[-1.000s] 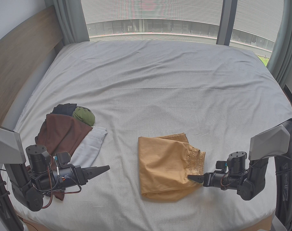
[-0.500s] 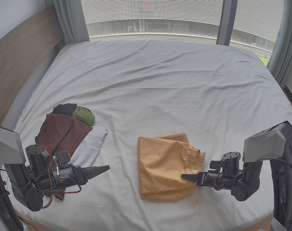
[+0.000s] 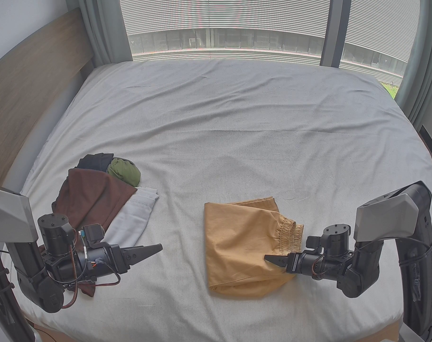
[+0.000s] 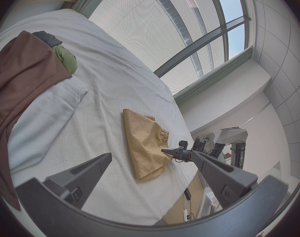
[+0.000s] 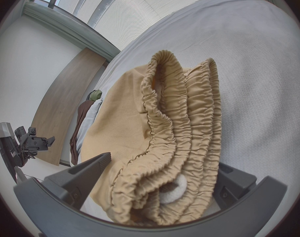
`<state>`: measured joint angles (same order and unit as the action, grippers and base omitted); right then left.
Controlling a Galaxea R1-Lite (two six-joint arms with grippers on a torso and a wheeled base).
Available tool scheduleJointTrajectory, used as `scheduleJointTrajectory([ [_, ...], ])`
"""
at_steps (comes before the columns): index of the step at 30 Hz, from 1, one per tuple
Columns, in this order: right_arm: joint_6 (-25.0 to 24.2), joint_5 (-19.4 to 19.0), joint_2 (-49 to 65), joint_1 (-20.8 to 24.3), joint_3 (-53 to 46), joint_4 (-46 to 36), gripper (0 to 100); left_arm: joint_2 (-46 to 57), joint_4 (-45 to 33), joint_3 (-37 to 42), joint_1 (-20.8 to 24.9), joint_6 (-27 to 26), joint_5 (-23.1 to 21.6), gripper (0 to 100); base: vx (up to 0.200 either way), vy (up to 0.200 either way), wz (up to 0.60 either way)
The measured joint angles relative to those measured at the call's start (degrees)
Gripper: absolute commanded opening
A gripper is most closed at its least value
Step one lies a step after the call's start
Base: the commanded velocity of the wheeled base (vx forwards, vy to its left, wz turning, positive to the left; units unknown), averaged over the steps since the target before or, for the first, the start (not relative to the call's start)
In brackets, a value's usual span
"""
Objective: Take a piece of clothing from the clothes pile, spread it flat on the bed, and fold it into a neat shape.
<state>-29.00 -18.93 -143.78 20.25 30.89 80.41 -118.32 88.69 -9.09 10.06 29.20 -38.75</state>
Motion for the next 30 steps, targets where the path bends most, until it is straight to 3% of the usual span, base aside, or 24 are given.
scheduleJointTrajectory([
  [1, 0.0, 0.05, -0.11, 0.01, 0.11, 0.13, 100, -0.01, 0.02, -0.02, 0.0, 0.0, 0.0, 100, 0.0, 0.0, 0.0],
  [2, 0.0, 0.09, -0.2, 0.04, 0.2, 0.26, 0, -0.01, 0.02, -0.02, -0.04, 0.02, 0.0, 100, 0.0, 0.0, 0.0],
  [11, -0.17, 0.27, -0.68, 1.0, 0.0, 0.9, 0, 0.0, 0.05, -0.07, -0.3, -0.18, 0.0, 100, 0.0, 0.0, 0.0],
  [18, -2.79, -0.35, -0.55, 2.4, -1.23, 5.21, 0, 0.07, 0.07, 0.2, -0.63, -4.05, 0.0, 100, 0.0, 0.0, 0.0],
  [30, -5.64, -3.84, 4.41, 5.41, -3.04, 7.86, 0, 0.96, 0.0, 1.0, -0.96, -5.88, -0.02, 100, 0.0, 0.0, 0.0],
])
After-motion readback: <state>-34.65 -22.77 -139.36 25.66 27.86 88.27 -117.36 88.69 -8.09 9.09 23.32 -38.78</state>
